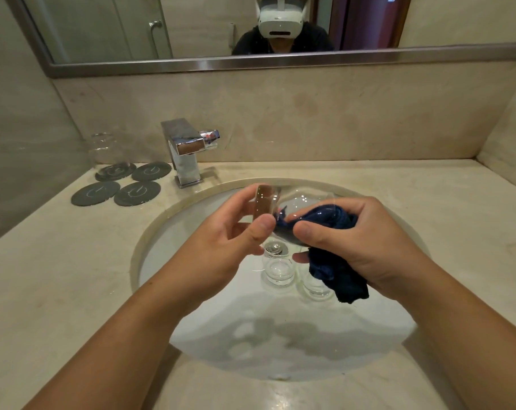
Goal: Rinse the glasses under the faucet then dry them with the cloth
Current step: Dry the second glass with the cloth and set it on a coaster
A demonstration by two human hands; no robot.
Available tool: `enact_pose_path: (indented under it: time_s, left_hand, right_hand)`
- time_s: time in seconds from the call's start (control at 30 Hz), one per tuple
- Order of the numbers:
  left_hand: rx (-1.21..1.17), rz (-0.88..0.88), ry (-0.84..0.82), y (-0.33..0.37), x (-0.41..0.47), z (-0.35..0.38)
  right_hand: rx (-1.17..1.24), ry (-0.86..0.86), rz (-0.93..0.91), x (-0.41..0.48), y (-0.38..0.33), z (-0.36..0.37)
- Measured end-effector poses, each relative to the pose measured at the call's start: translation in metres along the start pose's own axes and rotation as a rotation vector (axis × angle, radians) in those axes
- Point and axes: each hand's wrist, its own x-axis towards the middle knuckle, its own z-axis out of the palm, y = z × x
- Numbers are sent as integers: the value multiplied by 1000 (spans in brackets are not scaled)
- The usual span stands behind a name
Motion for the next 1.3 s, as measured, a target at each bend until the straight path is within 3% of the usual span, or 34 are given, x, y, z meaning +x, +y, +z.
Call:
enact_pose_path:
  time_s: [0.23, 0.37, 0.6, 0.8, 1.17, 1.3]
  left_hand:
    - [-306, -219, 19, 5, 1, 10]
    - [-205, -164, 120, 0, 4, 7]
    - [-23, -14, 95, -2, 3, 4]
    - [-114, -109, 30, -3, 2, 8]
    - [-188, -151, 304, -4, 8, -2]
    - [-176, -160, 372, -7, 10, -7]
  right_hand:
    - [-96, 70, -83, -1, 3, 6]
    - [-166, 35, -93, -2, 5, 8]
    - [69, -25, 22, 0, 4, 3]
    - [76, 6, -28, 2, 7, 3]
    - [211, 159, 21, 14, 17, -9]
    - [124, 233, -6, 12, 17, -9]
